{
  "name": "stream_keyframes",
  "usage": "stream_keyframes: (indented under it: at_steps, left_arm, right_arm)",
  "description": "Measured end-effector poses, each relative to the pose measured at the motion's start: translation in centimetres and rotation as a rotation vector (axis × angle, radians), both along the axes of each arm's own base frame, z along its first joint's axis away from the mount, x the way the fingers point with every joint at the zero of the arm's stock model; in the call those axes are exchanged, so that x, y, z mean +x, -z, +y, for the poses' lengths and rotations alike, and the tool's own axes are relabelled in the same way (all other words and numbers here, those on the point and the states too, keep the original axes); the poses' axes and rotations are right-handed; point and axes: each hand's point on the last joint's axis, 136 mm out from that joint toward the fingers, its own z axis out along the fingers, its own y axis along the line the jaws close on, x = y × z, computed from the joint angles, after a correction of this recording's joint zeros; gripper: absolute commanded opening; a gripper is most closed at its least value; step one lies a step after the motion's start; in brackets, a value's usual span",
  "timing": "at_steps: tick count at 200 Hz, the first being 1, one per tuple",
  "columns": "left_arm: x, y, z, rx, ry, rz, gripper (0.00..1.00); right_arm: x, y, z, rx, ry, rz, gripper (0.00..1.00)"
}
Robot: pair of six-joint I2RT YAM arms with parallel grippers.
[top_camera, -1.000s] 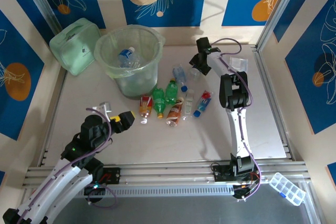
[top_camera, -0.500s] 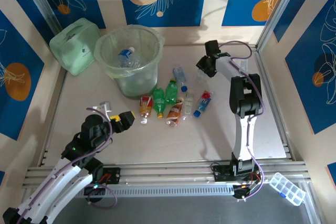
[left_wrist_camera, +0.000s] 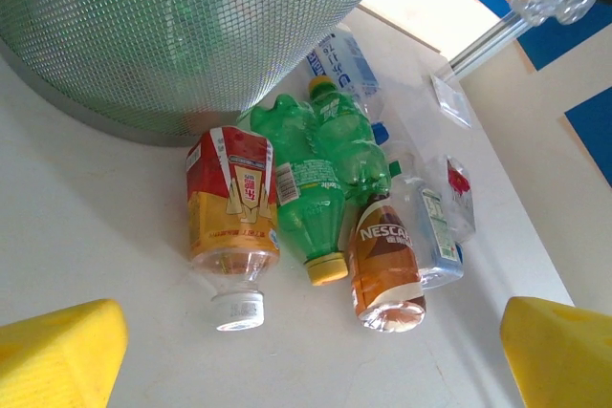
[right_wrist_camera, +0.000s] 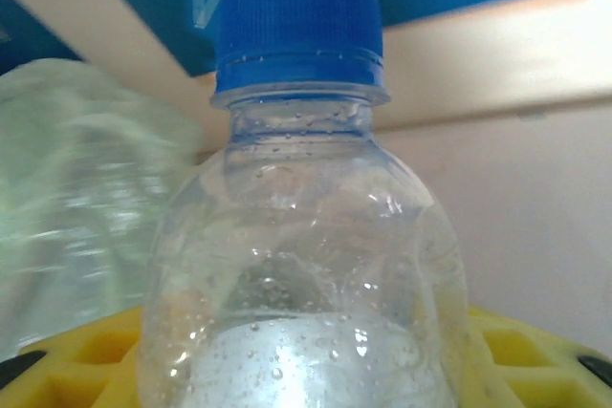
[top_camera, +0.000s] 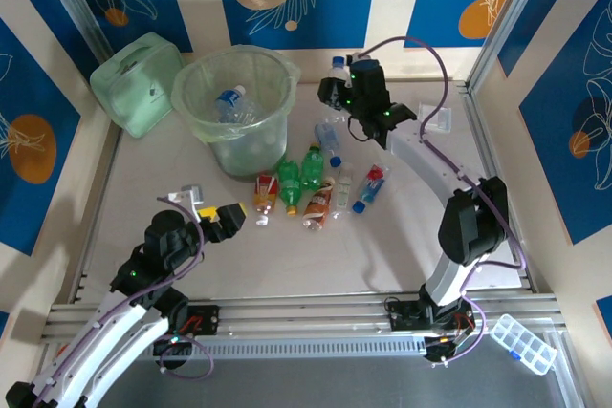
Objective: Put the plastic bottles in the bin
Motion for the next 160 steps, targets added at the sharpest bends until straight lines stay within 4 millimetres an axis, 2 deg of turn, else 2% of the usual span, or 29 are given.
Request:
stream_keyframes:
  at_steps: [47, 62, 85, 105, 133, 160]
  left_arm:
    - [0.0, 0.1, 0.1, 0.008, -0.002, -0.003, 1.0]
    - [0.0, 0.1, 0.1, 0.009, -0.003, -0.003, 0.99]
    - [0.1, 0.1, 0.2, 0.013, -0.008, -0.006, 0.99]
    - [0.1, 0.0, 0.2, 0.015, -0.008, -0.009, 0.99]
    - [0.1, 0.0, 0.2, 0.016, -0.009, -0.01, 0.99]
    - [0.1, 0.1, 0.2, 0.016, -0.009, -0.009, 0.99]
  right_arm:
    - [-2.4, -5.2, 4.9, -0.128, -0.181, -0.215, 0.5]
    - [-3.0, -7.3, 6.4, -0.141, -0.245, -0.278, 0.49]
    - [-2.9, -11.0, 8.3, -0.127, -0.31, -0.369, 0.49]
    - [-2.3, -12.9, 10.0, -0.112, -0.357, -0.417, 0.5]
    - [-0.6, -12.8, 12.5, -0.106, -0.411, -0.42, 0.52]
    - [1.8, -10.1, 15.0, -0.123, -0.46, -0.361, 0.53]
